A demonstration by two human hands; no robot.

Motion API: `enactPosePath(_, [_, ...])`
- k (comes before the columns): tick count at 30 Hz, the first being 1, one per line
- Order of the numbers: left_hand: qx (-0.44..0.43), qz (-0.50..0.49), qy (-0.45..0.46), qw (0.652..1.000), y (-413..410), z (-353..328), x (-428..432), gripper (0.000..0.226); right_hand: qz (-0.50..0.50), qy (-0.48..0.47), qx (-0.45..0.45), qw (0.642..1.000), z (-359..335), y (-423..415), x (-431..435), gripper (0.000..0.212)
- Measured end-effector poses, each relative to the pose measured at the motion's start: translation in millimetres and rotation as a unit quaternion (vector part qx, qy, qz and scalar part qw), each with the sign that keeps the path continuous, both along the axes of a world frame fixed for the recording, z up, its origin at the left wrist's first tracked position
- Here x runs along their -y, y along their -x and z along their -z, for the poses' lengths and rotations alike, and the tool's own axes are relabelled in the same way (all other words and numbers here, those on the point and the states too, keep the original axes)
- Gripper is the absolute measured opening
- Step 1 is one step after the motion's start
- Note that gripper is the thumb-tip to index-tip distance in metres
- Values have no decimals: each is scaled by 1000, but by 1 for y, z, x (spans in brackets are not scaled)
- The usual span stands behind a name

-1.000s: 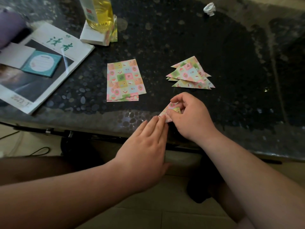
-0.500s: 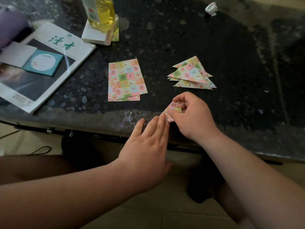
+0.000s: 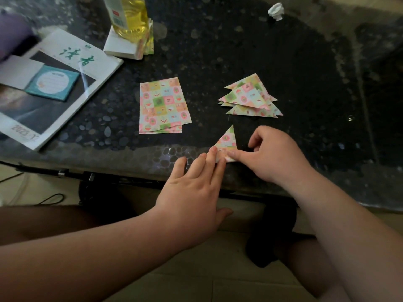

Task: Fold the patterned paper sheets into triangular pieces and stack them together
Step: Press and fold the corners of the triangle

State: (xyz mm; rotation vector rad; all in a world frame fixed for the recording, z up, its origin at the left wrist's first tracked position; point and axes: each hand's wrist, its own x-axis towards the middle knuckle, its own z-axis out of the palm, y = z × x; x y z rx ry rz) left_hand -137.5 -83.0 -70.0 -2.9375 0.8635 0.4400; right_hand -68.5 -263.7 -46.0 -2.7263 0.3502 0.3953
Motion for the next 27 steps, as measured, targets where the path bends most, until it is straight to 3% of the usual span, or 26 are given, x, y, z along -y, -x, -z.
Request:
enactPosePath(3, [-1,3,-11,1000,1,-1,2,101,-12,-7,-45,999,-6,0,0,41])
enactPosePath(8, [0,1,-21,1000,1,-2,3,101,10,-97,-68,993,-6,1,-1,27])
enactPosePath(27, [-7,-8,-31,999,2,-3,6,101,54,-159,-92,981,-2,-1,-5,21])
